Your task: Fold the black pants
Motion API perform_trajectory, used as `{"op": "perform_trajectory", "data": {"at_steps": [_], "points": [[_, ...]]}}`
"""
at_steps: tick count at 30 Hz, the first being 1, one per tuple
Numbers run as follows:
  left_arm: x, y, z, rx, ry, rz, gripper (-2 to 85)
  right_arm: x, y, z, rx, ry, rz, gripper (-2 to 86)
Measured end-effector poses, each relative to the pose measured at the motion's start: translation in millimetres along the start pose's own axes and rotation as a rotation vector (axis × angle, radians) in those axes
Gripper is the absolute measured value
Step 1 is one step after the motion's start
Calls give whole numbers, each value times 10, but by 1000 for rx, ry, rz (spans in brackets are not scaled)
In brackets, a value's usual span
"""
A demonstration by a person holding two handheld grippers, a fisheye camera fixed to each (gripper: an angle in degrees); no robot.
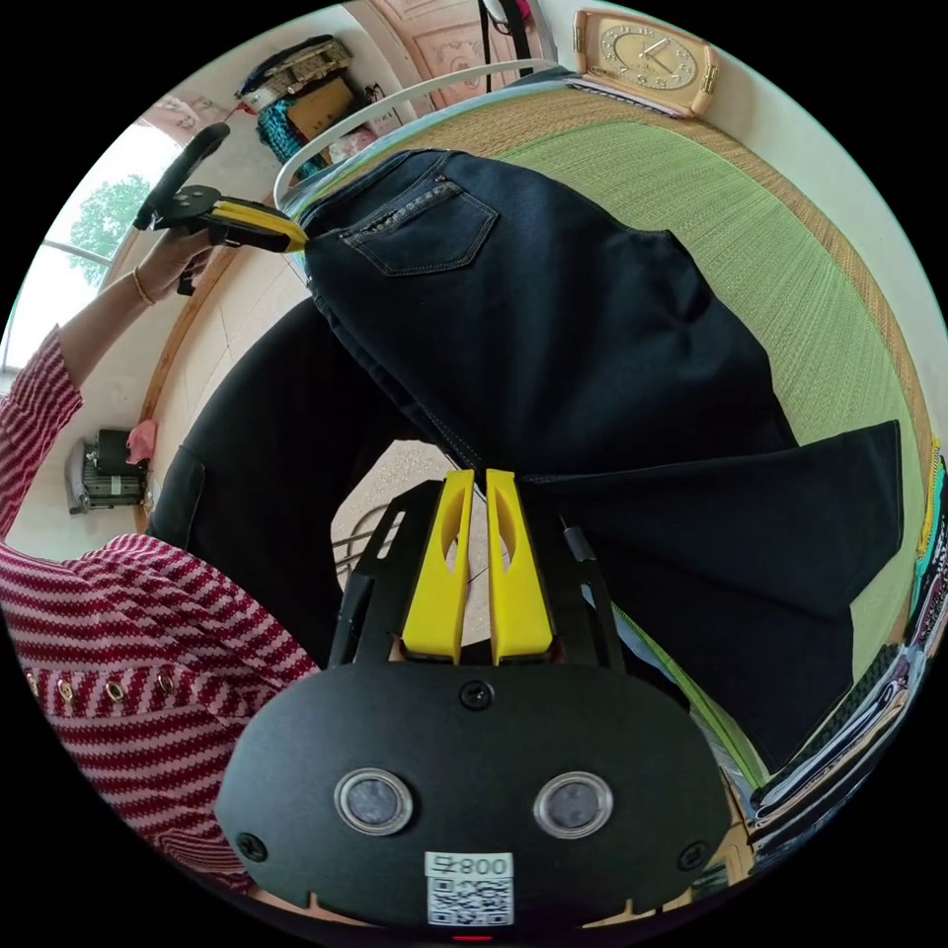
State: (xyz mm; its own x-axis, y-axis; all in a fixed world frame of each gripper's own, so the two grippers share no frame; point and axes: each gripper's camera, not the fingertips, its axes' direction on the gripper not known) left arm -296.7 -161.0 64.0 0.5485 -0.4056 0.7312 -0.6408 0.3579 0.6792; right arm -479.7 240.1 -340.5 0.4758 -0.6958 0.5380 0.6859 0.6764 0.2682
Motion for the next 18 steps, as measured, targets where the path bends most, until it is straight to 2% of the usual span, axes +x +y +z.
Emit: {"op": "perform_trajectory", "data": {"at_steps": [7, 12, 18], "points": [[-44, 0, -44, 43, 20, -74, 2, 100, 42, 200, -10, 1, 1, 26], [-18, -124, -132, 154, 119, -124, 1, 216, 75, 318, -12, -11, 12, 27], [145, -480, -91, 187, 248, -105, 2, 432, 145, 455, -4, -49, 42, 30]]}}
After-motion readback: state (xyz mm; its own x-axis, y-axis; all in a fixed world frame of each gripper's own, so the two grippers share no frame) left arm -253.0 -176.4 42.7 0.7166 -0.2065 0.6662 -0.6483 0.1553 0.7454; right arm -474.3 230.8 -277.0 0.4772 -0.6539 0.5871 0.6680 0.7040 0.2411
